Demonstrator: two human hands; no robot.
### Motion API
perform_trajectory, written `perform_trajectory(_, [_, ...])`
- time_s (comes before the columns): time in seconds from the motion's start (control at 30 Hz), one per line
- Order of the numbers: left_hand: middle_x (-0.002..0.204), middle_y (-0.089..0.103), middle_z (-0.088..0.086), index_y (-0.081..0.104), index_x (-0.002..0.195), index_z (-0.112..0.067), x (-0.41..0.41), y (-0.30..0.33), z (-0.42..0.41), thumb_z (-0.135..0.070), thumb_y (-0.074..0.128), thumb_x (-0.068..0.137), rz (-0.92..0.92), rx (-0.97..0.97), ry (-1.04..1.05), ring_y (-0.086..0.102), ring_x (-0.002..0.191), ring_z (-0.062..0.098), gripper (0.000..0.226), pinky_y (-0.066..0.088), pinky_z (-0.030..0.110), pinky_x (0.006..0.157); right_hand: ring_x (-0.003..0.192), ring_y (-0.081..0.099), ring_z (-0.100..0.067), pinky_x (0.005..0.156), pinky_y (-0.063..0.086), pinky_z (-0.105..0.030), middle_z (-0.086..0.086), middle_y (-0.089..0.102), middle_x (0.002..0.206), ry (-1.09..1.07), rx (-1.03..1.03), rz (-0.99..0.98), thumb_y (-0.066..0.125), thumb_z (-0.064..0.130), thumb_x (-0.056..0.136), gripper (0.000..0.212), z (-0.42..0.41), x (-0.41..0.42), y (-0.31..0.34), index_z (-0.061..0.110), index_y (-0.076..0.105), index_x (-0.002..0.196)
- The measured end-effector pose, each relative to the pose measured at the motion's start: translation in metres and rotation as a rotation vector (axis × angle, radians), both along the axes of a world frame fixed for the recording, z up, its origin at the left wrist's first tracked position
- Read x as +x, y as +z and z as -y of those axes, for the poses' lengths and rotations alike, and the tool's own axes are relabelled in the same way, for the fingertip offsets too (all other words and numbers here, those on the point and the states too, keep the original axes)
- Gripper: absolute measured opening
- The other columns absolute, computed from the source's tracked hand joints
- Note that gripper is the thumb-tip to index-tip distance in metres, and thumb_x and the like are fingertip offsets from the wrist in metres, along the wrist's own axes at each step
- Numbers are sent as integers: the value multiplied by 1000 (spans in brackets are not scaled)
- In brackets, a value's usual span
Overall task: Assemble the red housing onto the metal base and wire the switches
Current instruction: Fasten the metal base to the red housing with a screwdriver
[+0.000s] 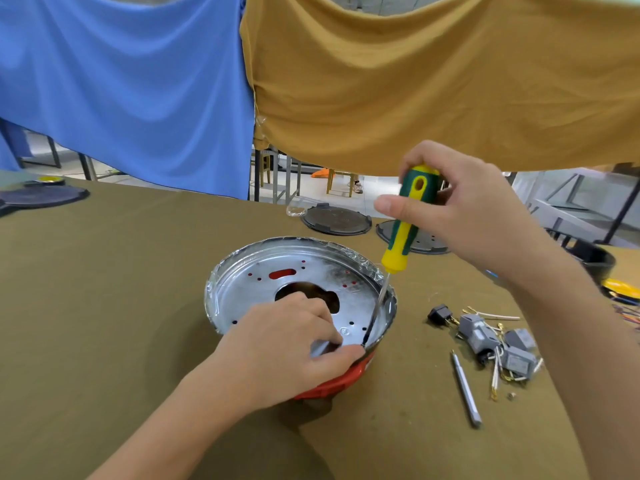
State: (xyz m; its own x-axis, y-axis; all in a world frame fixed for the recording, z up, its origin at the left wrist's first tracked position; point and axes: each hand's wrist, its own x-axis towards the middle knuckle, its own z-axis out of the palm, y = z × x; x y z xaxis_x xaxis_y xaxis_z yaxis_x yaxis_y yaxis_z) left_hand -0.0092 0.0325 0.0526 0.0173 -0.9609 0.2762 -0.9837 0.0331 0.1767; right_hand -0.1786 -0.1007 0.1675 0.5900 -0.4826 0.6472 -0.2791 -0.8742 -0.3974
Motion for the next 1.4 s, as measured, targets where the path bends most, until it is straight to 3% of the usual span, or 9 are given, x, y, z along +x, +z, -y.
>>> perform_trajectory(0.1, [102,60,-24,71,105,-39,-1,2,-1,-78,8,82,32,20,-30,49,97,0,78,50,29,76,53,40,-8,49,32,-20,5,46,62,-109,-61,2,60,59,87,36,-4,7,-3,24,55,88])
perform_trajectory(0.27, [100,62,-16,68,94,-28,-5,0,-3,-70,-7,85,126,12,-38,50,93,5,87,48,29,74,57,41,-21,45,34,-24,-6,58,95,278,332,0,53,16,100,21,-4,-4,8,27,64,114])
perform_trajectory(0.33, [99,63,-15,67,89,-26,-7,-1,-4,-67,-8,86,144,-13,-42,51,92,7,86,48,29,72,56,42,-35,48,40,-42,-12,54,84,213,223,3,66,28,93,8,-7,-7,11,24,67,100])
perform_trajectory(0.47, [95,63,-15,66,88,-25,-10,-4,-5,-64,-7,90,158,-58,-34,50,89,7,82,48,29,70,48,39,-8,48,33,-22,3,47,59,-140,-59,36,61,61,85,45,-9,5,4,16,60,79])
perform_trajectory(0.67, [84,60,-11,64,83,-23,-13,-6,-6,-59,-5,94,182,-133,-24,50,83,10,79,48,30,65,61,46,-13,48,35,-17,-11,62,103,210,339,11,50,23,101,22,-8,-2,10,27,60,121])
perform_trajectory(0.83, [82,59,-11,61,77,-22,-16,-9,-6,-56,-1,97,193,-176,-24,50,77,10,74,47,32,61,49,40,-11,48,34,-26,-6,52,60,-149,-46,26,62,53,90,38,-7,4,2,16,63,80])
perform_trajectory(1.03, [83,60,-12,66,80,-23,-16,-11,-6,-57,-4,97,197,-200,-23,52,76,12,79,47,31,60,62,49,1,52,36,-10,8,62,109,162,272,-104,53,22,98,29,-7,-3,9,32,56,125])
perform_trajectory(1.27, [78,60,-13,65,72,-23,-15,-12,-7,-56,-1,98,197,-275,-43,52,69,11,78,46,30,53,50,43,-13,49,34,-28,4,50,59,-245,-132,-31,64,62,82,43,-16,9,5,19,57,80])
perform_trajectory(1.4, [66,50,-11,61,66,-24,-15,-13,-6,-45,32,101,203,-374,-97,46,60,9,50,40,28,43,70,50,-7,62,37,-23,1,58,99,-113,23,-119,45,43,100,28,-13,9,3,25,56,118])
